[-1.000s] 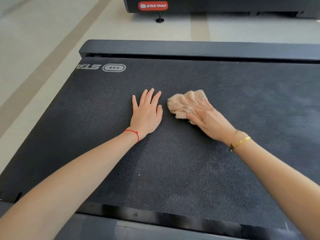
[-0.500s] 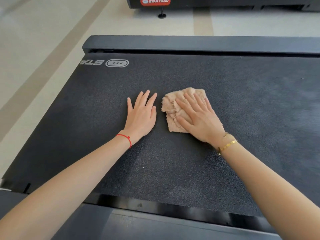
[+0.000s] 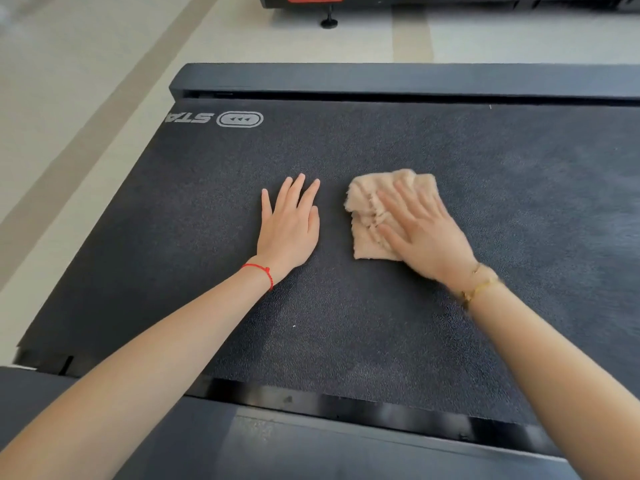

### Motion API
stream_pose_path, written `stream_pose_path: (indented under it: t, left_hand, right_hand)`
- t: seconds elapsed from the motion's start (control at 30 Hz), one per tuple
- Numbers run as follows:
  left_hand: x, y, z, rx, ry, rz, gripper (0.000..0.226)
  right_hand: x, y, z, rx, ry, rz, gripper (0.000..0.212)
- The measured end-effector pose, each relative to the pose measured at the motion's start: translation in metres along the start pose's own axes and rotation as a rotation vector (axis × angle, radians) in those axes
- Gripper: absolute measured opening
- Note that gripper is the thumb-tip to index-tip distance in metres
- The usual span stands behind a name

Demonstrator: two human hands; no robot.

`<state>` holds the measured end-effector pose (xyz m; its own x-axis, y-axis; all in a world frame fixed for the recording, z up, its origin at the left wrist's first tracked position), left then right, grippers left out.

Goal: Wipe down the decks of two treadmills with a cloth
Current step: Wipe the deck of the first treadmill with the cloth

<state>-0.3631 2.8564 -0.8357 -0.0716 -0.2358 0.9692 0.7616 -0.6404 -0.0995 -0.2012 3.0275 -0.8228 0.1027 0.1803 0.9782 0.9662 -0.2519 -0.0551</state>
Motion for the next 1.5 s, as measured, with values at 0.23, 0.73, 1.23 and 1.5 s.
stream_pose_path:
  t: [0.23,0.73,1.23,1.5]
  left_hand:
    - [-0.001,0.001,0.002,0.003,-0.014,0.009,0.052]
    - [0.006,0.028,0.001,0.011,-0.011,-0.038,0.052]
    - [0.001,0.063,0.003,-0.016,-0.026,-0.055,0.053]
    - [0.002,0.068,0.007,-0.014,-0.027,-0.040,0.054]
  right_hand:
    - [0.003,0.020,-0.012,-0.090,-0.041,0.009,0.056]
    - [0.009,0.047,0.015,-0.220,-0.052,-0.005,0.055]
    - [0.020,0.157,0.011,-0.186,-0.087,0.015,0.056]
    - [0.028,0.150,0.012,0.070,-0.093,-0.066,0.059]
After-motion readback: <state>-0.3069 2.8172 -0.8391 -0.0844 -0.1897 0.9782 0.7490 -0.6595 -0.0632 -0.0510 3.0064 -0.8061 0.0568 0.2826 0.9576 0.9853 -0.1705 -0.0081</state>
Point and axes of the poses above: each hand's wrist, its own y-axis away from the middle knuckle, its own x-axis out of the back of the hand, z = x × y, the point moved 2 cm from there along -y, towards the middle knuckle, and after that the axes turned 8 degrees about x, right-handed, at the moved point
